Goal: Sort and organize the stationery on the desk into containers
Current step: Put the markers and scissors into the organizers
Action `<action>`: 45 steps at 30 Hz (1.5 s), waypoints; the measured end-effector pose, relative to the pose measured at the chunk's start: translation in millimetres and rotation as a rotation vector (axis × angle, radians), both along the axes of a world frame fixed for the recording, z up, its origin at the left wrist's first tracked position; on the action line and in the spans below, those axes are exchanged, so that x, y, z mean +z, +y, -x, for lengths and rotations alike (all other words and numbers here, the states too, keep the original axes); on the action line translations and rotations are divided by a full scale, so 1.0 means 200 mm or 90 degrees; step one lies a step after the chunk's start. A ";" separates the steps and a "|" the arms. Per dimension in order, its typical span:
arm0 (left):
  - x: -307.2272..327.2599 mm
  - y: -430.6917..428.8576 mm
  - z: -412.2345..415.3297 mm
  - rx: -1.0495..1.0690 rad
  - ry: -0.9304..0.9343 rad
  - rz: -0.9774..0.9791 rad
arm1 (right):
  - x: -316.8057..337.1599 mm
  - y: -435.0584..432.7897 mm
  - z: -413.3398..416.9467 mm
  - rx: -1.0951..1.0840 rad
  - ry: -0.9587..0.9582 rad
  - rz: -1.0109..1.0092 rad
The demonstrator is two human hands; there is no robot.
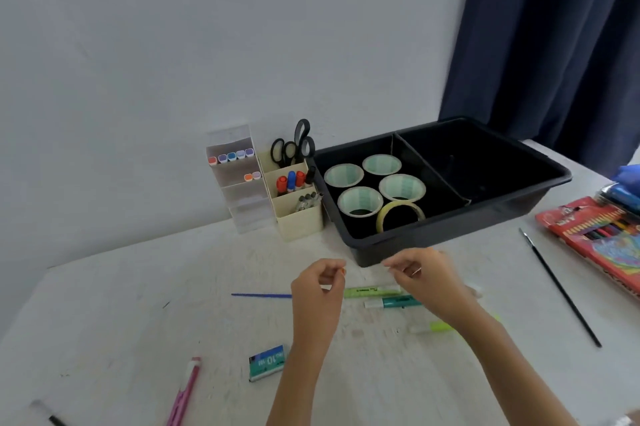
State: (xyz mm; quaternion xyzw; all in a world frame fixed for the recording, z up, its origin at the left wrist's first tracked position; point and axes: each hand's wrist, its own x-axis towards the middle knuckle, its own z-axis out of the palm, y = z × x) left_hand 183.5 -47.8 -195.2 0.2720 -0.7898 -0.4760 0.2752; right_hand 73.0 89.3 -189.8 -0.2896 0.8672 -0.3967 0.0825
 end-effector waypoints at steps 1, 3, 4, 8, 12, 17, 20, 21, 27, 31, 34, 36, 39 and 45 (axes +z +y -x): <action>-0.01 0.03 0.00 0.000 -0.006 -0.005 | -0.03 0.01 0.00 0.000 0.014 -0.034; -0.04 0.07 0.01 0.000 -0.016 -0.009 | -0.09 0.02 -0.02 0.014 0.061 -0.135; -0.04 0.09 0.02 -0.001 -0.019 -0.010 | -0.12 0.01 -0.03 0.027 0.080 -0.185; -0.05 0.13 0.01 -0.004 -0.032 -0.015 | -0.18 -0.03 -0.08 0.035 0.147 -0.282; -0.06 0.13 0.00 0.013 -0.038 -0.017 | -0.19 -0.06 -0.07 0.018 0.077 -0.191; -0.07 0.14 0.00 0.028 -0.034 -0.015 | -0.18 -0.03 -0.04 0.017 0.014 -0.072; -0.07 0.16 0.02 0.023 -0.030 -0.010 | -0.12 0.06 -0.02 -0.045 -0.037 0.045; -0.07 0.17 0.02 0.019 -0.026 -0.008 | -0.10 0.11 -0.01 -0.069 -0.066 0.097; -0.06 0.29 0.17 -0.055 -0.006 0.011 | -0.04 0.42 0.07 -0.200 -0.274 0.435; -0.11 0.40 0.33 -0.184 -0.034 0.116 | -0.04 0.58 0.10 -0.300 -0.350 0.557; -0.13 0.48 0.46 -0.308 -0.083 0.257 | -0.06 0.67 0.11 -0.392 -0.361 0.543; -0.16 0.52 0.53 -0.389 -0.129 0.351 | -0.08 0.71 0.11 -0.419 -0.368 0.532; -0.18 0.55 0.57 -0.438 -0.174 0.410 | -0.10 0.73 0.10 -0.427 -0.373 0.513; -0.11 0.56 0.53 -0.395 -0.103 0.393 | -0.08 0.67 0.08 -0.393 -0.377 0.488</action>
